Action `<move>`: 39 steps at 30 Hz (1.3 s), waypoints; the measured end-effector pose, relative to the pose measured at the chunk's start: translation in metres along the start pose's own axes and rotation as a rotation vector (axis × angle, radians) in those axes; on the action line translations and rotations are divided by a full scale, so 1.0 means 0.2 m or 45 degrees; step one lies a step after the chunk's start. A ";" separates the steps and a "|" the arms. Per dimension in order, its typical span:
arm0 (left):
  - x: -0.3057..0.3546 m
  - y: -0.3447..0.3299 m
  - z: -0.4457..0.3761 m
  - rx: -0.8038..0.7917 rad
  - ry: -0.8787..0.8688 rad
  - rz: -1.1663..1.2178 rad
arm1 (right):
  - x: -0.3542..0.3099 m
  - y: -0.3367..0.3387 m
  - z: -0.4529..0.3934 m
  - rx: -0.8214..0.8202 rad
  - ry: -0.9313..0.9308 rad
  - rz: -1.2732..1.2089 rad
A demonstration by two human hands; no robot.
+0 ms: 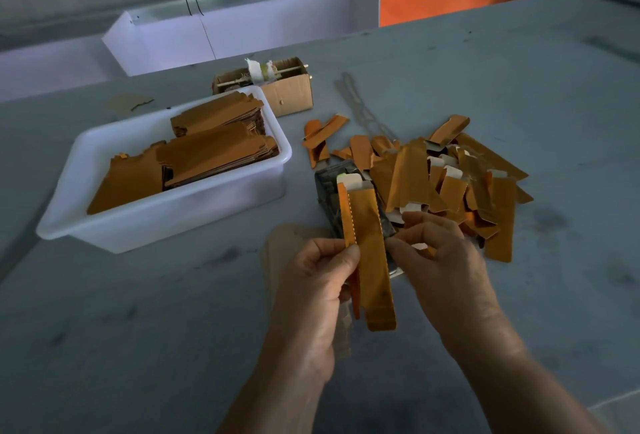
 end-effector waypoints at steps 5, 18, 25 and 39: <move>0.02 -0.03 -0.01 -0.045 -0.055 0.046 | 0.02 -0.02 0.02 0.056 0.060 0.098; 0.07 -0.07 0.00 -0.085 -0.103 -0.213 | 0.00 -0.01 0.05 0.131 0.222 0.180; 0.09 -0.07 -0.02 -0.047 -0.067 -0.243 | -0.10 0.01 0.07 0.266 0.408 0.557; 0.11 -0.08 -0.02 -0.101 0.007 -0.268 | -0.03 0.11 0.09 -0.259 0.040 -0.481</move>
Point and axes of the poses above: each hand's wrist, its own z-axis away from the middle knuckle, its own y-axis out of the back of the hand, x = y × z, the point moved 6 cm from there along -z, towards the middle knuckle, and after that the axes turned 7 degrees about z, right-handed, at the moved point
